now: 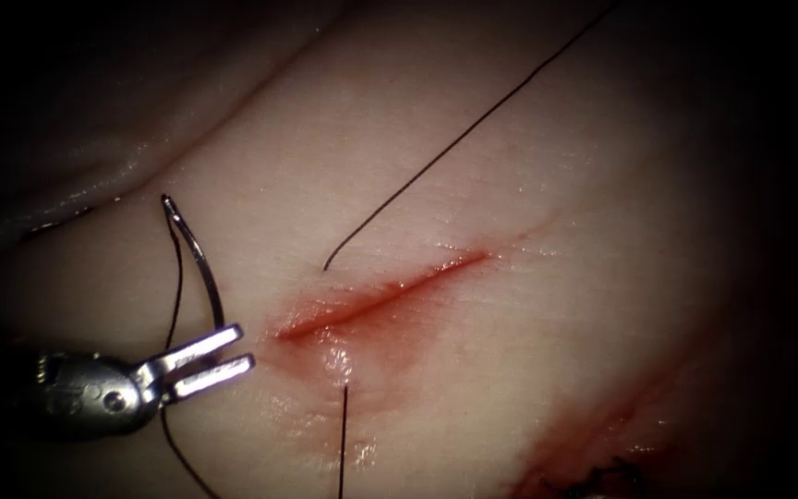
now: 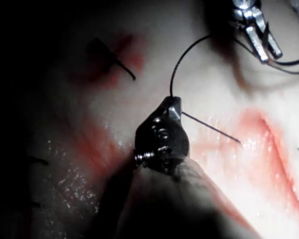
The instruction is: Wound Closure
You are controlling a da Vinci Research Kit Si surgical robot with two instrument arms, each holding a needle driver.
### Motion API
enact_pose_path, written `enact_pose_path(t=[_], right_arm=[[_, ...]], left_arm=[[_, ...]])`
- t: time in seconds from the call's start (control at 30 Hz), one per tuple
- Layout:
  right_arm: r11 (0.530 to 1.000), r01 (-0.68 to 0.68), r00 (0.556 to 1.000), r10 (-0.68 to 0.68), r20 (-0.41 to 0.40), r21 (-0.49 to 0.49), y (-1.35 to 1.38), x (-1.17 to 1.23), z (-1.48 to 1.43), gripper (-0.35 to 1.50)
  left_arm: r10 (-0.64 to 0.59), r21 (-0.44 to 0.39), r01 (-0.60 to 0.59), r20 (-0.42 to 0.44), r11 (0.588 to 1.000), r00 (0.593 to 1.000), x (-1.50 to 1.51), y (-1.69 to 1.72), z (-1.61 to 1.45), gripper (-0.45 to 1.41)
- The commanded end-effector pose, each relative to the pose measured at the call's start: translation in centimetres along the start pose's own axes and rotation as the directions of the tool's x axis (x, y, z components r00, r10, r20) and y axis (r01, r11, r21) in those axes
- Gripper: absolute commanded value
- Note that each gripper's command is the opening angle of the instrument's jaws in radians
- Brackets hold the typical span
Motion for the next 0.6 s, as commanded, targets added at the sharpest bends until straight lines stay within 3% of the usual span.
enact_pose_path(t=[0.03, 0.27, 0.3, 0.37, 0.4, 0.47, 0.6], right_arm=[[1.000, 0.001, 1.000, -0.001, 0.004, 0.021, -0.22, 0.20, 0.06, -0.35], [0.997, 0.011, 1.000, -0.011, 0.000, 0.080, -0.42, 0.58, 0.04, -0.35], [0.997, 0.009, 1.000, -0.009, 0.002, 0.078, -0.41, 0.58, 0.06, -0.05], [0.998, 0.008, 1.000, -0.008, 0.000, 0.066, -0.34, 0.55, 0.12, 0.83], [0.998, -0.012, 1.000, 0.012, 0.001, 0.058, -0.31, 0.52, 0.15, 1.04], [0.998, -0.034, 0.999, 0.034, -0.002, 0.044, -0.23, 0.43, 0.19, 1.21], [0.999, -0.047, 0.999, 0.047, -0.009, 0.018, -0.07, 0.25, 0.19, 1.28]], left_arm=[[-0.002, -0.002, 0.002, 0.001, 1.000, 1.000, -0.05, 0.07, 0.04, -0.45], [-0.002, 0.001, 0.002, 0.003, 1.000, 1.000, -0.05, 0.07, 0.04, -0.45], [-0.002, 0.003, 0.002, 0.004, 1.000, 1.000, -0.05, 0.07, 0.04, -0.45], [-0.002, 0.003, 0.002, 0.004, 1.000, 1.000, -0.05, 0.07, 0.04, -0.45], [-0.002, 0.003, 0.002, 0.004, 1.000, 1.000, -0.05, 0.07, 0.04, -0.45], [-0.001, 0.001, 0.001, 0.007, 1.000, 1.000, -0.05, 0.07, 0.04, -0.45], [-0.001, 0.003, 0.001, 0.008, 1.000, 1.000, -0.06, 0.06, 0.03, -0.45]])
